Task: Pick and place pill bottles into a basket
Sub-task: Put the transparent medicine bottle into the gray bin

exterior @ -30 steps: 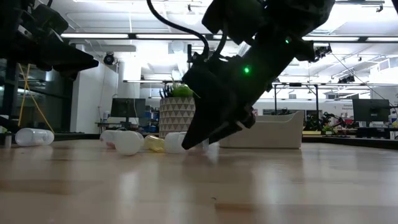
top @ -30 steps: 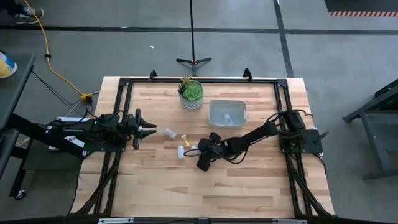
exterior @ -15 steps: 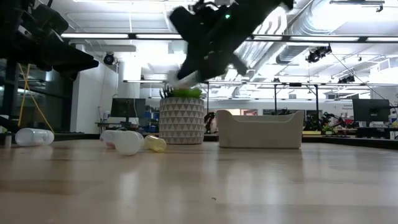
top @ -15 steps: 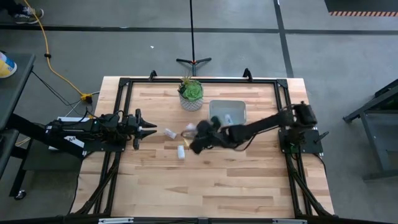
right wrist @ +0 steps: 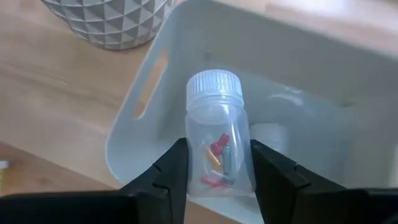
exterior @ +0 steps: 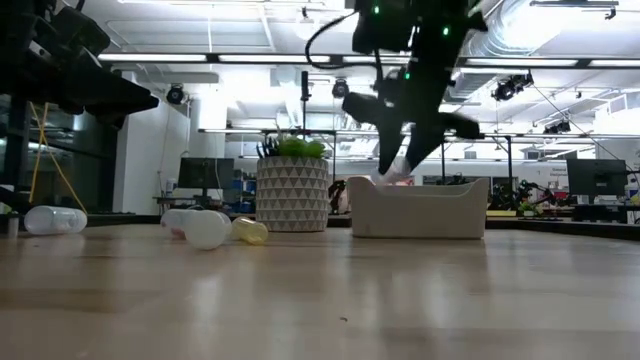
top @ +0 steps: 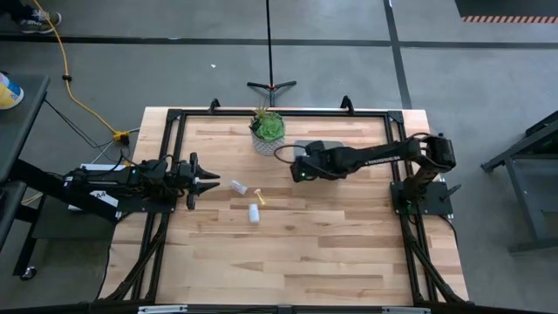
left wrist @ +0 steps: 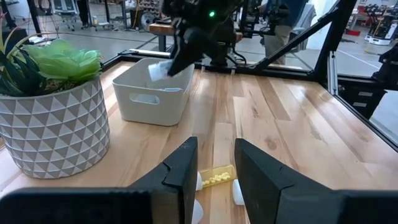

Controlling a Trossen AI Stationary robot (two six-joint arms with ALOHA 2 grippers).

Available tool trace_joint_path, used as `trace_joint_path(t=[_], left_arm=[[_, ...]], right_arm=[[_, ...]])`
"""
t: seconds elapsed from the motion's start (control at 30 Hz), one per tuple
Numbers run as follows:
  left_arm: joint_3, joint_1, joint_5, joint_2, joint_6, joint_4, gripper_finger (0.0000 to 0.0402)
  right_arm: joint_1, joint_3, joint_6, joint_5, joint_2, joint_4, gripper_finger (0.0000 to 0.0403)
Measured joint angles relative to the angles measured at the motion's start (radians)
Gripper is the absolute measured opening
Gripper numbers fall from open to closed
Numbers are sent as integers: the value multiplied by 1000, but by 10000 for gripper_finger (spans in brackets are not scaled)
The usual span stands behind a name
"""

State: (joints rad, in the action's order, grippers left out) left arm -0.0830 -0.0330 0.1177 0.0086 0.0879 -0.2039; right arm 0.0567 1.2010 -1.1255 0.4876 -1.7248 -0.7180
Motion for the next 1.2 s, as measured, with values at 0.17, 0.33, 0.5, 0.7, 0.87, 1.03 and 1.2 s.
trace_joint_path(t=[0.17,0.33,0.5,0.7,0.87,1.03,1.2], left_arm=[[0,0,0,0,0,0,143],[0,0,0,0,0,0,143],[0,0,0,0,0,0,143],[0,0,0,0,-4,0,143],[0,0,-1,0,-4,0,143],[0,0,-1,0,-4,1,143],[0,0,-1,0,-1,2,143]], right_arm=[[44,-82,-29,-98,-1,112,138],[56,-139,-29,-125,-2,202,137],[64,-152,-74,-160,-2,222,182],[61,-119,-13,-170,-2,234,239],[-4,-71,404,-175,60,457,244],[-111,-71,610,-199,213,710,224],[-280,-68,820,-67,421,837,192]])
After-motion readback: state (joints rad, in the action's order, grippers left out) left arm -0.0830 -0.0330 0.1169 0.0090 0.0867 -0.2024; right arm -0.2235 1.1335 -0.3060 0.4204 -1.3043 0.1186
